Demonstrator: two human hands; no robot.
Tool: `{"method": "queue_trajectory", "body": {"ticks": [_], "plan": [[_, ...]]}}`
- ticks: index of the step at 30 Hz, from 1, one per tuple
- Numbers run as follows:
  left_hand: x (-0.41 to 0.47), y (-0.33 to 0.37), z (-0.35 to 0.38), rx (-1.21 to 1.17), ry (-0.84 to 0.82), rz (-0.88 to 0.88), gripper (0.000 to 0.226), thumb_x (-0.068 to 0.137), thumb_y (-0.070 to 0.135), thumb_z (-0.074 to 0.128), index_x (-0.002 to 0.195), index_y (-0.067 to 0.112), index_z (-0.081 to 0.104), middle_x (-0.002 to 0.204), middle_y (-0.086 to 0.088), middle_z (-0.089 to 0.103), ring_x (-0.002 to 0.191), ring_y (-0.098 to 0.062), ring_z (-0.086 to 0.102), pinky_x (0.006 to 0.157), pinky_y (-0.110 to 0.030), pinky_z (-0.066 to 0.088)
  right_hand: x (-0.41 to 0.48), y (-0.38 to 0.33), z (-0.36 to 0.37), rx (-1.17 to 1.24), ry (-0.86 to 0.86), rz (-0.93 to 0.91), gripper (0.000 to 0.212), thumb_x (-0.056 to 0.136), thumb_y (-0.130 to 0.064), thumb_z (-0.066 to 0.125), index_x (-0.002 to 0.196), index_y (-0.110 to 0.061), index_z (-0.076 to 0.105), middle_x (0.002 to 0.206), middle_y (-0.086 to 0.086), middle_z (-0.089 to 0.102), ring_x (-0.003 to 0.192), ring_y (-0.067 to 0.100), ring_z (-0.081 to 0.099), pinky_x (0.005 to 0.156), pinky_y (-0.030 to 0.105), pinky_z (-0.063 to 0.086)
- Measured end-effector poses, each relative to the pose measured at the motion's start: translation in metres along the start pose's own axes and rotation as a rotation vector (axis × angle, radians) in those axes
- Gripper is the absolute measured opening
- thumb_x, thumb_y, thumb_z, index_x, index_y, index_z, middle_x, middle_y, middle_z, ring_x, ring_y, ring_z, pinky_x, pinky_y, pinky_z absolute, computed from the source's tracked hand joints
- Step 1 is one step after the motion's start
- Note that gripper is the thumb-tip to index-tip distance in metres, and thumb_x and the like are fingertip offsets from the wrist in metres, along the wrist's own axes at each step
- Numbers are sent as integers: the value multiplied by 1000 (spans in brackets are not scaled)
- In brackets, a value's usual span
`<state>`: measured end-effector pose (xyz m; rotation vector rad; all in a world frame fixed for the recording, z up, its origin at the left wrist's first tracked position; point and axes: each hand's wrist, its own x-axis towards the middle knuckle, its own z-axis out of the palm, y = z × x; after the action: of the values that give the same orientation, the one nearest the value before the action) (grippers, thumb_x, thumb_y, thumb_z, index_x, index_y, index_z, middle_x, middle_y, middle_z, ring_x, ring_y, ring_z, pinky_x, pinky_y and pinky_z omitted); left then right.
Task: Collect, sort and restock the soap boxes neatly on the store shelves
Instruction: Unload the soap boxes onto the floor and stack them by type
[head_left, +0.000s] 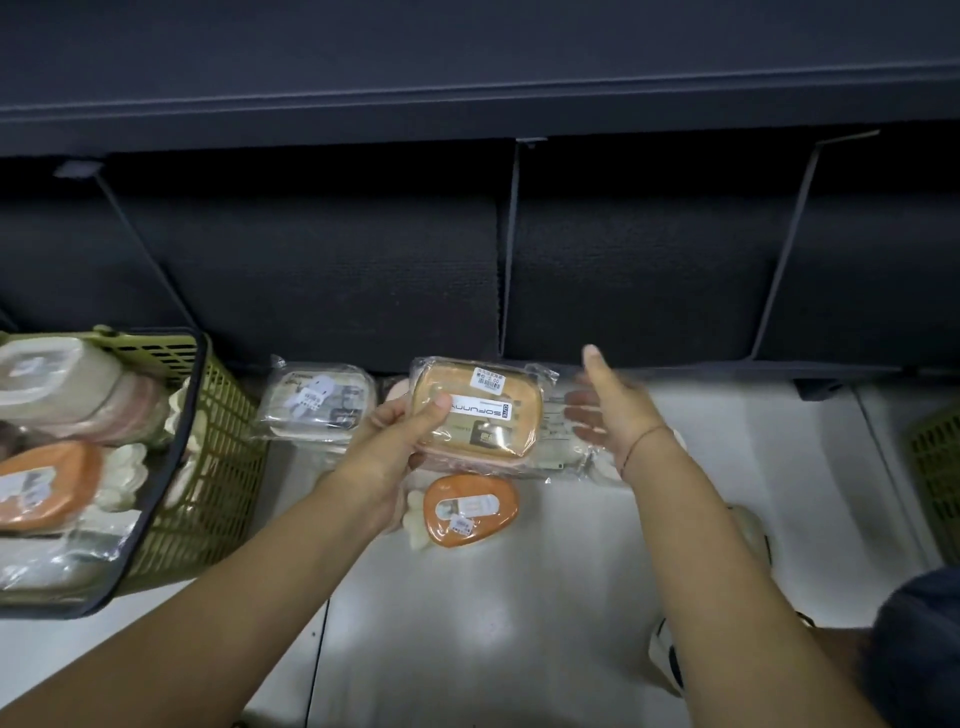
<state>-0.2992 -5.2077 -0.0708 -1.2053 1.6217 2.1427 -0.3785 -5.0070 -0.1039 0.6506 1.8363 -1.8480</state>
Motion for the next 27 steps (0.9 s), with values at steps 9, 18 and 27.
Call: {"method": "queue_trajectory", "body": {"ticks": [9,18,27], "plan": [[-26,5,-121,648,-2,410,25,82,46,73,98,26,69,97,-1,71,89,-14,65,87,-32,48,-72,65,88,34,-587,341,33,78,-20,74,109,-15,64,106,9,71,96,26,64,87,42,55],[13,-8,-274,1527,320,396,78,96,64,29,156,17,16,151,-16,39,137,-36,38,111,-43,28,-37,159,153,-188,-338,390,34,82,-21,76,111,-17,59,102,8,68,82,23,63,62,30,48],[17,-15,-281,1411,265,472,59,104,47,26,156,23,16,141,-9,54,133,-25,43,108,-31,24,9,182,219,-484,-224,133,46,78,-46,76,111,-16,64,109,2,68,102,25,62,96,40,48]]}}
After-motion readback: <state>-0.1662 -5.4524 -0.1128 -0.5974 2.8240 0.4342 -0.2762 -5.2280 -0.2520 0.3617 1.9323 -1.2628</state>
